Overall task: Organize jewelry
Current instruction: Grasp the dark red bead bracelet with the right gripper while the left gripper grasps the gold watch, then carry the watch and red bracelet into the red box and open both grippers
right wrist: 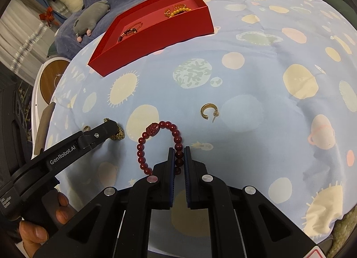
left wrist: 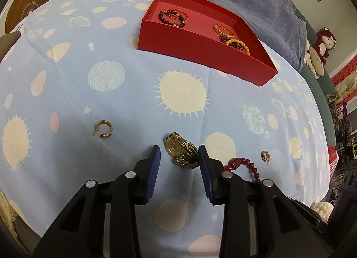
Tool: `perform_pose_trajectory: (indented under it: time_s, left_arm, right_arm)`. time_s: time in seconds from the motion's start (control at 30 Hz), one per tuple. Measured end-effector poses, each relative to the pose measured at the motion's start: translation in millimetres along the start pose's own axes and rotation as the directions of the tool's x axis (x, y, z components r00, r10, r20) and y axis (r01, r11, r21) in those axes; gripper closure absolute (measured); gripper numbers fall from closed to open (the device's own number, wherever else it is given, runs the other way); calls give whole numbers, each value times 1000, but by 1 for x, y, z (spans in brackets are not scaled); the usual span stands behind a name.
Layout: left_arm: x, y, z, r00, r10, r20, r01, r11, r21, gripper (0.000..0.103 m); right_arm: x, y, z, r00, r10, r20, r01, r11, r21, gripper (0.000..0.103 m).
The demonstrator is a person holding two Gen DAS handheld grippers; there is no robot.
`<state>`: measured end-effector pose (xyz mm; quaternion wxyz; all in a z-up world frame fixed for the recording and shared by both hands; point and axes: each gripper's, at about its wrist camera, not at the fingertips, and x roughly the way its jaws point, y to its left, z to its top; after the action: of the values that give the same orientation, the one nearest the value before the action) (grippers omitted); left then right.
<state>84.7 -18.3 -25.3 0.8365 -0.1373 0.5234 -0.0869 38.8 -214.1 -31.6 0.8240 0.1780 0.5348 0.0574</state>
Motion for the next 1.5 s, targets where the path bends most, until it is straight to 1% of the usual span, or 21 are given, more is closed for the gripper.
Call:
perform_pose_trajectory:
  time_s: [0.07,0.17,0.2,0.3,0.37,0.57,0.83,1.03,1.2,1.33,1.5]
  left_arm:
    - [2,-4,0,1000,-12,-1,12,1000,13,70]
    - [4,-12,-1,1000,-6,6,5,999,49,71]
    - [5,-13,-1,1000,-8,5,7,999,53,75]
    - [5,-12,-1,1000,-27,-4,27,998,48,84]
    - [5,-12,-2,999,-31,-7,32,998,47,86]
    - [0,-12,-2,999,-32,-7,33,998,46,87]
    - [-18,-10,4,998,-52,29,50,998,43,88]
    - [-32,-13,14,996,-64,54,61,997,51,87]
    - [-43,-17,30,994,-74,79,69,996,59,87]
    - [-48,-19,49,992,-80,98,73,995,72,87]
    - [-49,-22,81,988,-82,132,71,994,81,87]
  right_arm:
    - [0,0,0,1000,-1,1,1,1000,3,95]
    - [-1,-2,0,1000,-3,1,3,1000,7,95]
    - [-1,-2,0,1000,-2,1,2,1000,8,95]
    - [-1,-3,0,1000,-1,0,1,1000,9,95]
    - [-1,-3,0,1000,2,1,-2,1000,9,95]
    - [-7,0,4,1000,11,22,-12,1000,5,95]
    - [-29,5,23,996,41,78,-42,999,7,95]
    - [-45,11,42,990,60,126,-60,998,-2,95]
    - [-53,14,59,985,62,159,-60,998,-16,95]
    - [-58,18,82,979,65,192,-60,998,-33,95]
    - [-62,27,121,969,80,233,-66,996,-65,95]
